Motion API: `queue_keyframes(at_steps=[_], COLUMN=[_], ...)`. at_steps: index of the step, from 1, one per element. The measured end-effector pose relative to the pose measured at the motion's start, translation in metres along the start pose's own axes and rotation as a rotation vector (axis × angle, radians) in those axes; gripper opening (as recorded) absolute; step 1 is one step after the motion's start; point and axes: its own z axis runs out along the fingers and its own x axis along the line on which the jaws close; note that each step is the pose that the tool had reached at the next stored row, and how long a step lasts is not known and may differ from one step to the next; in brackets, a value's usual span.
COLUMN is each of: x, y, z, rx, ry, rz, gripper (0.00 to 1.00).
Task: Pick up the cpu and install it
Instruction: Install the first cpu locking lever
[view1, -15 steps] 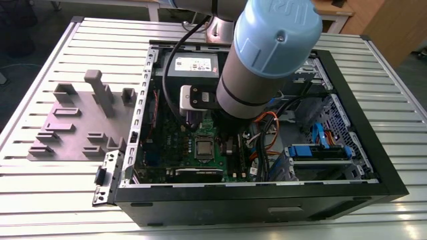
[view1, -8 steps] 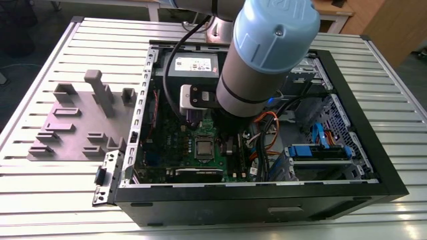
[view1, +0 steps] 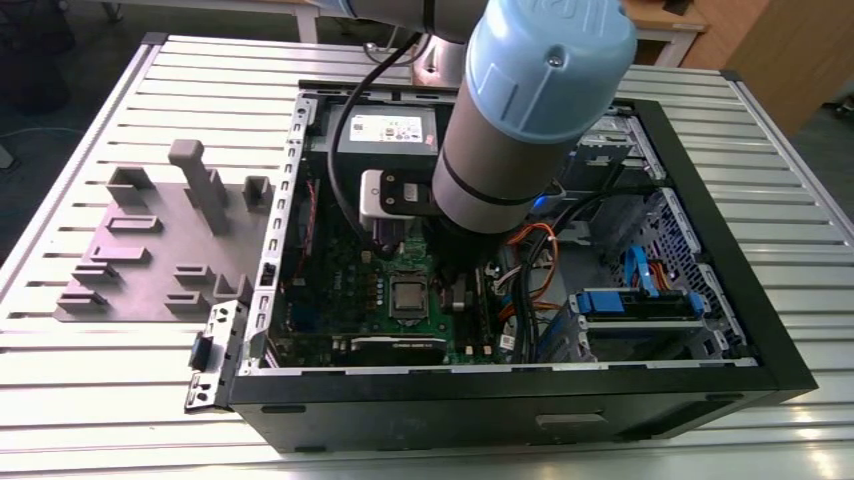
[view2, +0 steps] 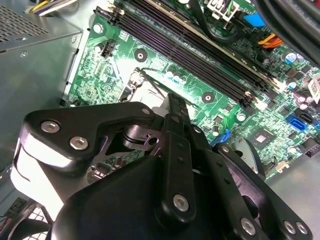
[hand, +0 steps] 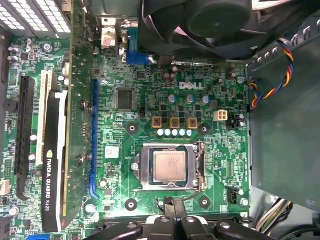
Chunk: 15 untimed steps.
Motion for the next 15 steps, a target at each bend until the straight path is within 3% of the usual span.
queue_keyframes(at_steps=[5, 15], x=[0.0001, 0.0002], y=[-0.0001, -0.0004], z=[0.0015, 0.0054], rx=[0.0001, 0.0002], ry=[0.0013, 0.0122], rz=[0.000, 0.001], gripper=[0.11, 0.11])
